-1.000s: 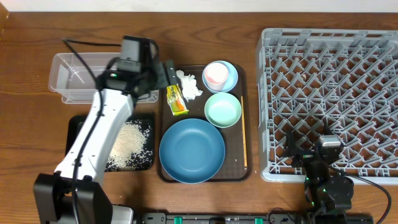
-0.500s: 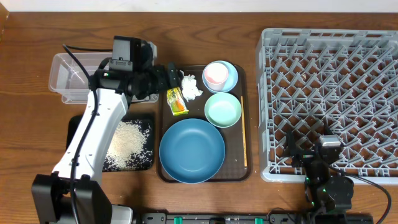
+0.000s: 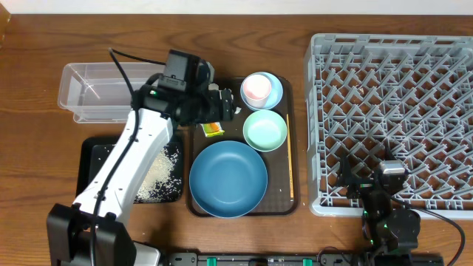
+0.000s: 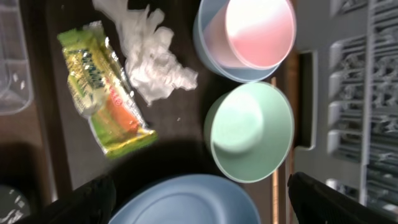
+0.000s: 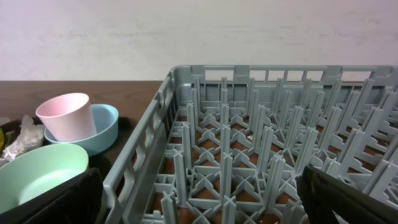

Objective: Sort waste into correct bins and load items into the dishwasher rack

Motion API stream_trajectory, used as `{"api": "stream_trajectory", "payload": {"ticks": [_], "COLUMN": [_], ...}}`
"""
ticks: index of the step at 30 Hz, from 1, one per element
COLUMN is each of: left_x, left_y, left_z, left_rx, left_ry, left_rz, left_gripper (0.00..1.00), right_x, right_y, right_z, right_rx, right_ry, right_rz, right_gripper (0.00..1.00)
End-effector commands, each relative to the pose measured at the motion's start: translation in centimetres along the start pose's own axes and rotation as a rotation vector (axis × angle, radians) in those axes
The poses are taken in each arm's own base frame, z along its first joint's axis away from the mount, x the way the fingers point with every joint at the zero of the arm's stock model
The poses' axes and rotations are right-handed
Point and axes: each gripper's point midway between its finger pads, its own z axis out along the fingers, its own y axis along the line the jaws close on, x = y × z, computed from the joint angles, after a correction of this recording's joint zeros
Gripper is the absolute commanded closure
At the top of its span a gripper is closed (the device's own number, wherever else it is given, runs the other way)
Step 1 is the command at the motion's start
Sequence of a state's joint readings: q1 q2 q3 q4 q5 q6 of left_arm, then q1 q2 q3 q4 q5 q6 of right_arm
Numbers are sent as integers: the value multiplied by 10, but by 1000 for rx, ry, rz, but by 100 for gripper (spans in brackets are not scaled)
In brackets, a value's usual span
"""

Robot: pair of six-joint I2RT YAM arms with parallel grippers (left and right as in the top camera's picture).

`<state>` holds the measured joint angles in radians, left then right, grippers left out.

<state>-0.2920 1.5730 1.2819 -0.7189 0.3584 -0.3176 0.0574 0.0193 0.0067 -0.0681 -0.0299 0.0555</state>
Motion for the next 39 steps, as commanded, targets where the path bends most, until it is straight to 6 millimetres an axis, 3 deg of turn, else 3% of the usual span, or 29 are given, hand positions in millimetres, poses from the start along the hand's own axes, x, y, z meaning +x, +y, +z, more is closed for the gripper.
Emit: {"api": "stream_trajectory", "payload": {"ticks": [1,6,12,18,23,28,33,39], "left_x": [9,21,9,-18,-35,-24,-3,16], "left_y": [6,3,29,51,106,172,233,262], "left_z": [3,4,-2,-44,-102,-141,-162,-177], "left_rx": [-57,-69,-177,-185,-334,-426,-492,-526], "left_ry": [15,58,7,-115,-283,-341,-361,-359], "left_rz": [13,24,-4,-98,-215,-477,-713,-828], "left_gripper": [9,9,9,8,8,8,7,7], "right_x": [1,2,2,1,1,2,2,1], "right_y": [-1,-1,-1,-1,-1,-1,-1,-1], "right_z": [0,0,0,0,0,0,0,0], "right_rx": [3,3,3,3,3,3,3,3], "right_ry": [5,5,5,5,5,5,5,5], "right_rz": [-8,-8,-8,-8,-8,-8,-8,-8], "right_gripper": [1,1,1,1,1,1,1,1]}}
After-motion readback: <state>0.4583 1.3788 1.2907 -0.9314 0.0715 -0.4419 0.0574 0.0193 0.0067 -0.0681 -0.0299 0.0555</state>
